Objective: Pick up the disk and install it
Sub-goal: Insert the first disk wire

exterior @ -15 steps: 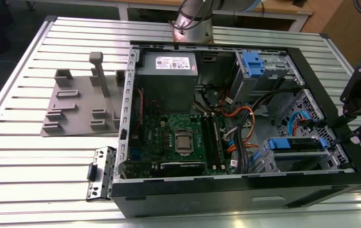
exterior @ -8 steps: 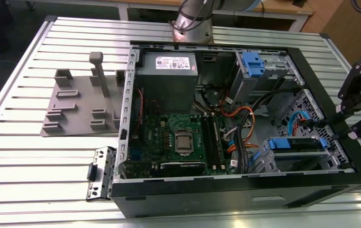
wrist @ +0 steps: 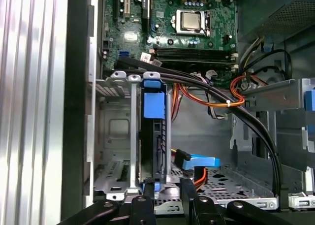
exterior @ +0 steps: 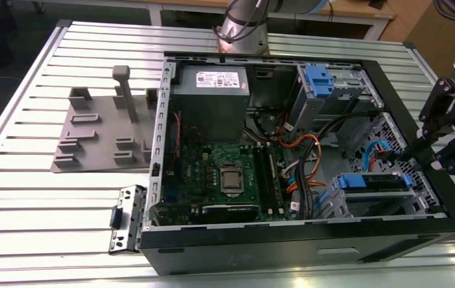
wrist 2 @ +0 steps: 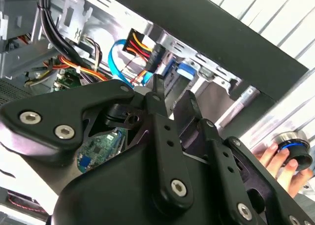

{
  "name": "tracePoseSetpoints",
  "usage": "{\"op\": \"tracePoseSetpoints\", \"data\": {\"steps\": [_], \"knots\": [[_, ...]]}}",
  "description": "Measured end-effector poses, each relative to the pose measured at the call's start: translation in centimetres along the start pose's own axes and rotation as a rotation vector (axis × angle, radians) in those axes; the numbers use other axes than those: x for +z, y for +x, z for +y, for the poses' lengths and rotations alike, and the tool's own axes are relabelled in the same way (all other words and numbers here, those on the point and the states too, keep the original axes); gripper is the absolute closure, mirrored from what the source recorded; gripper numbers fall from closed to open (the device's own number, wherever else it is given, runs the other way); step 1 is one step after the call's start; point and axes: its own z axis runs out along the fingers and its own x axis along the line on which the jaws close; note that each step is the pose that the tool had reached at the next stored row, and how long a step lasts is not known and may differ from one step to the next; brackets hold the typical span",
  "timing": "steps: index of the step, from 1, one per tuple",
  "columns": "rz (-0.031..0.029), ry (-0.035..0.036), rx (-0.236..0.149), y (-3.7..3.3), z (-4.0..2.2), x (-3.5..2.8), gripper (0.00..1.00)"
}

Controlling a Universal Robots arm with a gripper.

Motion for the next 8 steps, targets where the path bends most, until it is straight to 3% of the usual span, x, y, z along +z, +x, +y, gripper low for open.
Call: {"op": "tracePoseSetpoints", "data": {"steps": [8], "knots": [[0.0027,-0.0001,-0.001,-1.23,-0.58,1.33,0.65]]}}
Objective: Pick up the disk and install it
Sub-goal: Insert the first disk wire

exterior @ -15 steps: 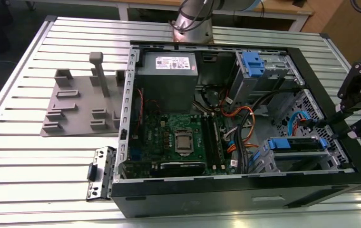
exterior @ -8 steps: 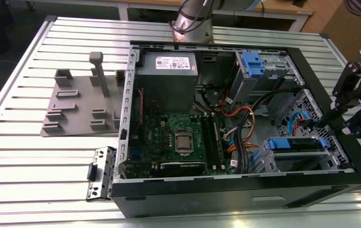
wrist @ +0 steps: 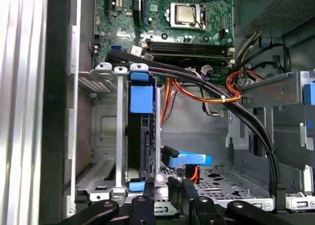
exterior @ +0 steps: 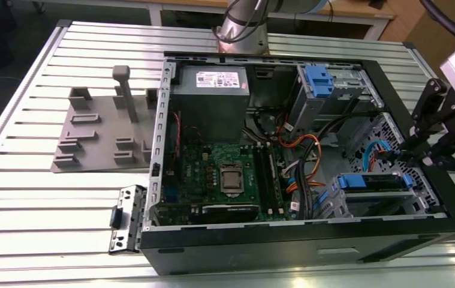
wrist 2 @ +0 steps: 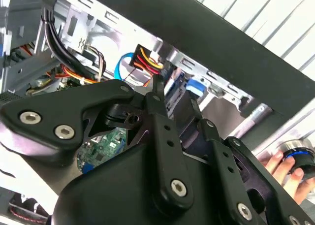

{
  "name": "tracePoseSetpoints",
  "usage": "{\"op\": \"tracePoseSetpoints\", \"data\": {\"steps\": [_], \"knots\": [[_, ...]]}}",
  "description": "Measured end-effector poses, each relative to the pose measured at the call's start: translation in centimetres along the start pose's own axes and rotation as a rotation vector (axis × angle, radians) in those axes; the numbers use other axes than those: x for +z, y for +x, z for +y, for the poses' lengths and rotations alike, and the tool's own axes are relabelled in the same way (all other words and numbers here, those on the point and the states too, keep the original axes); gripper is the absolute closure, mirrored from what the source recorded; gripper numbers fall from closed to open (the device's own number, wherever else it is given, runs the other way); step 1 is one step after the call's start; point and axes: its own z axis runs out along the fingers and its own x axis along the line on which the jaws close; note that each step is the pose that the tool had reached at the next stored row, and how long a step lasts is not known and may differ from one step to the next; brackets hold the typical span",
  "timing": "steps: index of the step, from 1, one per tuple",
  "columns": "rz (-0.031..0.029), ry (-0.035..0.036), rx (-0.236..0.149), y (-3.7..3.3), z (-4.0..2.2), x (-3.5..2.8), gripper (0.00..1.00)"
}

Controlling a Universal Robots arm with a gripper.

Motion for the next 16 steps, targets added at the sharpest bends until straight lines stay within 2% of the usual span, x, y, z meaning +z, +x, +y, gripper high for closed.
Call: {"op": "tracePoseSetpoints", "data": {"steps": [2,8,16], "knots": [[0.0018,-0.0001,0.000,-0.22,-0.14,0.27,0.65],[0.0157,-0.0006,-0.003,-0.42,-0.64,0.81,0.65],[0.0168,-0.0006,-0.003,-0.43,-0.71,0.83,0.65]]}}
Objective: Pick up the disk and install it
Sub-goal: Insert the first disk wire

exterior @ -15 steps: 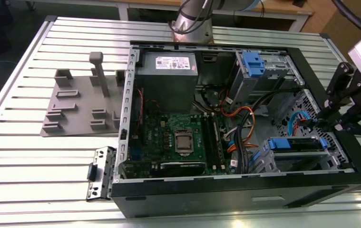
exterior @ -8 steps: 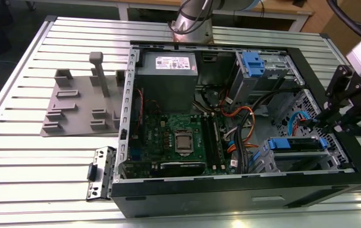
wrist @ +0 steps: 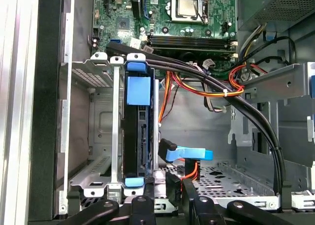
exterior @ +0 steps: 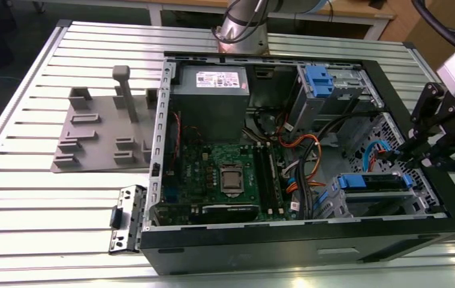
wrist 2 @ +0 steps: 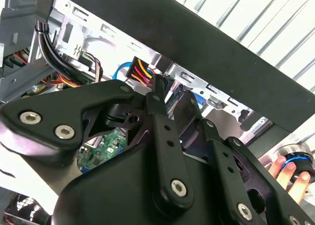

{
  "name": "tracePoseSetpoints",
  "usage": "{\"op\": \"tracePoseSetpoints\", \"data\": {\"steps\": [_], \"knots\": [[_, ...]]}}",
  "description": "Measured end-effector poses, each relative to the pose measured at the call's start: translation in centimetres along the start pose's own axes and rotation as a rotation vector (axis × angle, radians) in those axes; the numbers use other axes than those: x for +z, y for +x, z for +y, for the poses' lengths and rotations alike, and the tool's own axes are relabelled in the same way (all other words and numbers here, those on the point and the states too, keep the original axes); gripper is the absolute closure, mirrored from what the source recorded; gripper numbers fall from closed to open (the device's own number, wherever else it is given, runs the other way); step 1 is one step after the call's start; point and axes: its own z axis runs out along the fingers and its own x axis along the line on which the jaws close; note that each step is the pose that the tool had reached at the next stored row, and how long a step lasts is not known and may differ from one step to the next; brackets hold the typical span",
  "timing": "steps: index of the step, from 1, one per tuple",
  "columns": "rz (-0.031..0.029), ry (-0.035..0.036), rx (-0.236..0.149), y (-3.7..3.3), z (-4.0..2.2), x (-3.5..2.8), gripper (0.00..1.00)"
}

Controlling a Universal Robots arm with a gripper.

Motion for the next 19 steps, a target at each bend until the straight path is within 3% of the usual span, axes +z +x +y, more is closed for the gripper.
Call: {"op": "tracePoseSetpoints", "data": {"steps": [4,6,19], "knots": [[0.0000,0.0000,0.000,0.00,-0.02,0.00,0.73],[0.0000,0.0000,0.000,0.00,-0.03,0.00,0.84],[0.0000,0.0000,0.000,0.00,-0.08,0.01,0.84]]}}
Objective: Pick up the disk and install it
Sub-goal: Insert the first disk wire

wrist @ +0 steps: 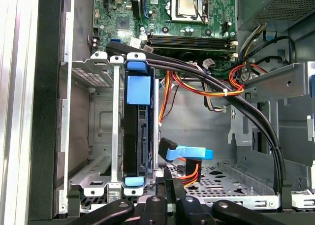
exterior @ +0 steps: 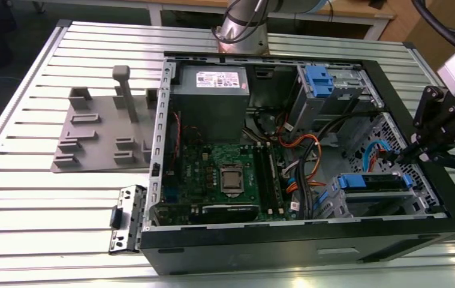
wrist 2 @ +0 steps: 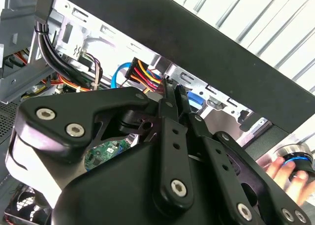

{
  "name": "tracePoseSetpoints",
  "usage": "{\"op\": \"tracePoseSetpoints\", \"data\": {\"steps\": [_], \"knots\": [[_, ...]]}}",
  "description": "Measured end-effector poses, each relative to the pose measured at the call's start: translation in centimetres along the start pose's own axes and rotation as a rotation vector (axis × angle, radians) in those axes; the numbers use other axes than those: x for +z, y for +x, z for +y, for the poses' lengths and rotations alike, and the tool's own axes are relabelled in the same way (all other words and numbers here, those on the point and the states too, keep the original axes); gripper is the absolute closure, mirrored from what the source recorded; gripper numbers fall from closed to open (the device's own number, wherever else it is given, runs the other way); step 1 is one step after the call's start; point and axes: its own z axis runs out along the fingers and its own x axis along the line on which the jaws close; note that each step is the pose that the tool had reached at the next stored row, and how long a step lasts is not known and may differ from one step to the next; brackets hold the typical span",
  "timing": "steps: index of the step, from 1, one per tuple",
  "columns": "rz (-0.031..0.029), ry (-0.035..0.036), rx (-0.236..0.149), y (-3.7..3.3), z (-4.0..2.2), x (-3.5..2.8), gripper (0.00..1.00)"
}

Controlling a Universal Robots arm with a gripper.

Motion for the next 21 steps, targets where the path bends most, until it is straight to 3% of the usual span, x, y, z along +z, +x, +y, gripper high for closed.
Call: {"op": "tracePoseSetpoints", "data": {"steps": [4,12,21], "knots": [[0.0024,0.0001,0.000,0.00,-0.01,-0.05,0.84],[0.0021,0.0005,0.000,-0.08,0.09,-0.96,0.84],[0.0023,0.0006,0.000,-0.04,0.44,-0.96,0.84]]}}
